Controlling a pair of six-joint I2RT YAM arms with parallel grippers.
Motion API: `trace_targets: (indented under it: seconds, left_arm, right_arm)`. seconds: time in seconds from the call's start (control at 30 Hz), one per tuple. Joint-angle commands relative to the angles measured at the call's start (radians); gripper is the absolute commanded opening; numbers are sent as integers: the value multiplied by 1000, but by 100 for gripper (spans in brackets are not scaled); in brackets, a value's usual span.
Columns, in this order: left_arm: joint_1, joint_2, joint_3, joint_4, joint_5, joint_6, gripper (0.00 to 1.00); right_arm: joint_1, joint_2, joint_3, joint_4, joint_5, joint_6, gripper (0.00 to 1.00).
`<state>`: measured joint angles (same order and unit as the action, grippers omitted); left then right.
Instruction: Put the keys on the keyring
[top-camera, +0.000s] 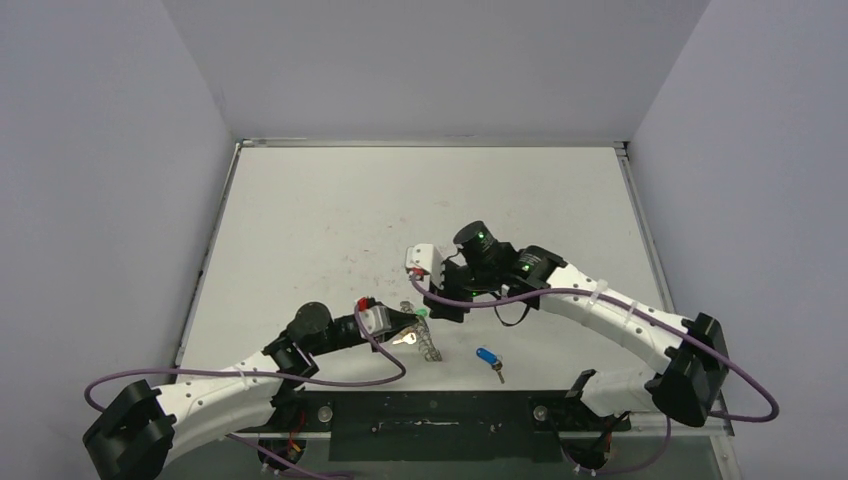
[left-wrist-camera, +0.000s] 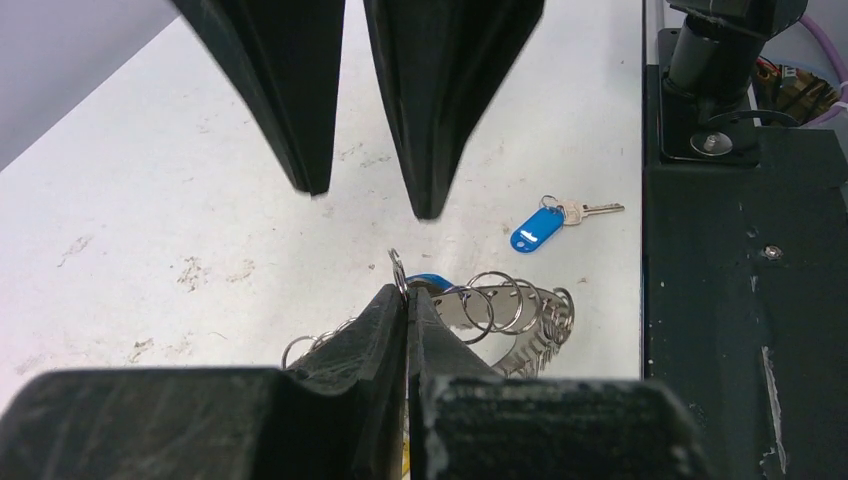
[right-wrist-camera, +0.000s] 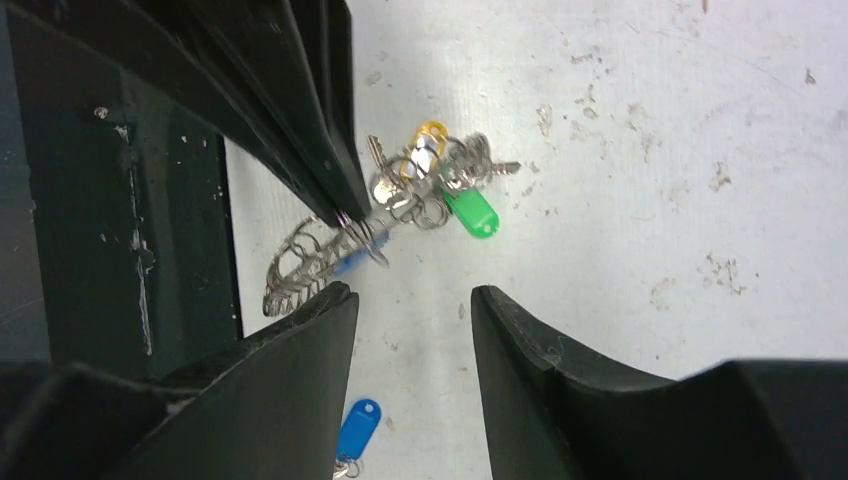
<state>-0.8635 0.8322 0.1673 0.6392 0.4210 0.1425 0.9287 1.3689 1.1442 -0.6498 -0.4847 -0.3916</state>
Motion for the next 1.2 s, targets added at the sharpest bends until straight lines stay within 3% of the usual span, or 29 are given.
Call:
trace_targets:
  seconds: [0.0,0.27,0.83,1.0,1.17]
  left_arm:
    - [-5,-24,-12,100,-5,3,0]
    - [-5,-31,-43,172,16,5,0]
    - [-5,-53,-46,163,32,7,0]
    - [-5,-57,-44,158,30,9,0]
    - [-5,-59,-42,156,28,9,0]
  right_arm:
    - [-95,-129,-120,185,-203,-44,46]
    - [-105,-228,-301,362,-320,-170,44]
    - [-106,-119,-317,508,-381,-179,34]
    - [-106,-96,-314,510,-383,-179,25]
    - [-106,-81,-314,489,-367,-183,4]
